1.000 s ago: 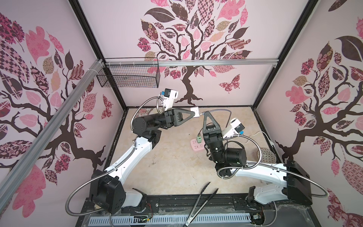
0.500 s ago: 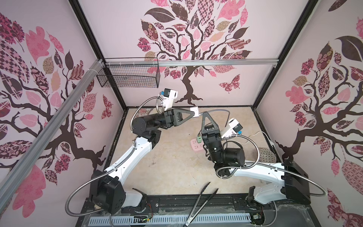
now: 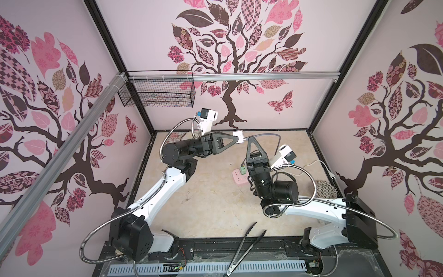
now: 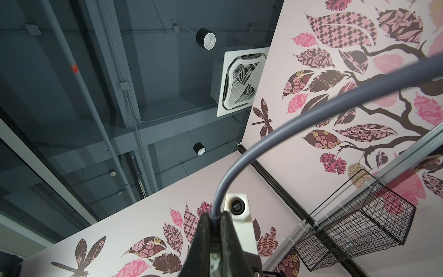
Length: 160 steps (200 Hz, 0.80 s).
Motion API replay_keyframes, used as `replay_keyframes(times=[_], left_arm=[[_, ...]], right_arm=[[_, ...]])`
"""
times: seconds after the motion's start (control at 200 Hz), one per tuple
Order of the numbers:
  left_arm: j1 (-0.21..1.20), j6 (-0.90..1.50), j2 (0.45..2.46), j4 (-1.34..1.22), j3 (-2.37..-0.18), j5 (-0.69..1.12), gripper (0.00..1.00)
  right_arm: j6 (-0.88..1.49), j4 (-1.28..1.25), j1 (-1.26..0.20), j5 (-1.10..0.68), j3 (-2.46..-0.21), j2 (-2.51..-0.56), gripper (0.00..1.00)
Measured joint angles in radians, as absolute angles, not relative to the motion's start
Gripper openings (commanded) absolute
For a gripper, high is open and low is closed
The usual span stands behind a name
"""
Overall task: Charge mp3
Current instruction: Insert the charging cable into the MP3 player.
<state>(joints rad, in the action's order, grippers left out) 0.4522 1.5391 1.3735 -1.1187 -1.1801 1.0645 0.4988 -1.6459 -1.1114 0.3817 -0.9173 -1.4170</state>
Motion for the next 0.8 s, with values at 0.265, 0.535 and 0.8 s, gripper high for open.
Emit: replay_keyframes(times=[0.265,0.535,0.8], left_arm=[[0.454,1.509,1.367,-1.097,-1.180,1.052,0.00],[0.466,1.310,1.298,-0.860,-1.180,1.023,0.00],[0.487,1.140,1.242,-0.675,-1.182,0.968,0.00]], right_arm=[[0.507,-1.646,-1.111,0.392,-0.931,-1.427,0.00],[0.524,-1.649,-1.123,0.442,-0.950,-1.447,0.00],[0.521,-1.650,-1.131,0.461,-0.965,-1.460,0.00]])
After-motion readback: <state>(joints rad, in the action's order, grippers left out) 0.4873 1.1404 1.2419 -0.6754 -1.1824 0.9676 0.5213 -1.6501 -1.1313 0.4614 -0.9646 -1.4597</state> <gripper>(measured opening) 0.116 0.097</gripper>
